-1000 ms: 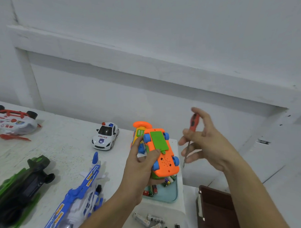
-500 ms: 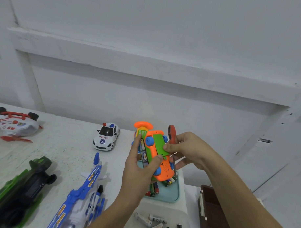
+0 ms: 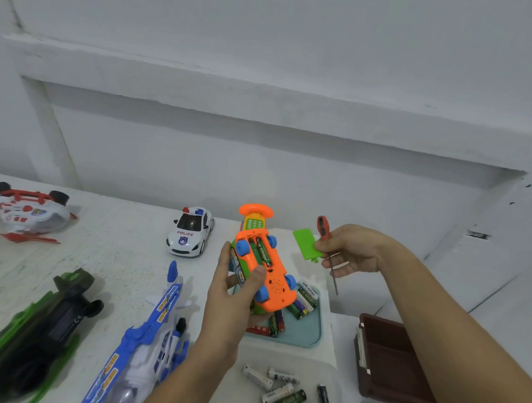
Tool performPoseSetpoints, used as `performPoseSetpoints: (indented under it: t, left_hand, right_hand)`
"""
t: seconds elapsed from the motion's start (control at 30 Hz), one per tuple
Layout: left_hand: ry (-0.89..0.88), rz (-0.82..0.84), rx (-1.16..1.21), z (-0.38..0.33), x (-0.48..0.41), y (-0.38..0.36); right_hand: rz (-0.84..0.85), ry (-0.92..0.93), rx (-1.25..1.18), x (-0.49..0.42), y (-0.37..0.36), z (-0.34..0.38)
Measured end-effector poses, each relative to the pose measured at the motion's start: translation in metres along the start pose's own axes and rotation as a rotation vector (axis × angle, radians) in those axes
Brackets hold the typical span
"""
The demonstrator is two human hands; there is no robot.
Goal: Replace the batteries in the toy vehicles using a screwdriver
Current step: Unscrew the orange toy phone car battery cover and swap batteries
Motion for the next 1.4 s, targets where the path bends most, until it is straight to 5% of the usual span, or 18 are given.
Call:
performPoseSetpoints:
  t: [0.27,0.53,0.7,0.8,0.9,1.4]
  left_hand:
    - [0.042,0.079,0.002,0.005,0.003,0.002]
    - [0.034,0.168,-0.03,0.0,0.017,-0.001]
    - [0.007,0.191,-0.086,-0.001,0.031,0.008]
    - [-0.015,0.224,-0.116,-0.003,0.042,0.008]
    - [-0.028,0.249,-0.149,-0.005,0.054,0.009]
    - [0.015,0.334,-0.229,-0.017,0.09,0.03]
  right_hand:
    - [-0.184,-0.29,0.317,-0.07,0.022,-0.062]
    - [-0.178,-0.309,0.274,-0.07,0.018,-0.064]
    - [-0.393,0.144,-0.125,-0.032,0.037,-0.01]
    - [-0.247,0.461,-0.454,0.03,0.013,0.027]
    - [-0.111,0.622,-0.52,0.085,-0.026,0.039]
    - [-0.289,0.757,-0.419,0.156,-0.096,0.005]
Point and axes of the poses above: each hand's wrist, its own x-axis away from the middle knuckle, its own y-axis out of the back of the hand, z = x × y, the point moved 9 cm from there along -x, towards the middle knuckle, and after that the axes turned 1 degree about x, right-handed, at the moved point
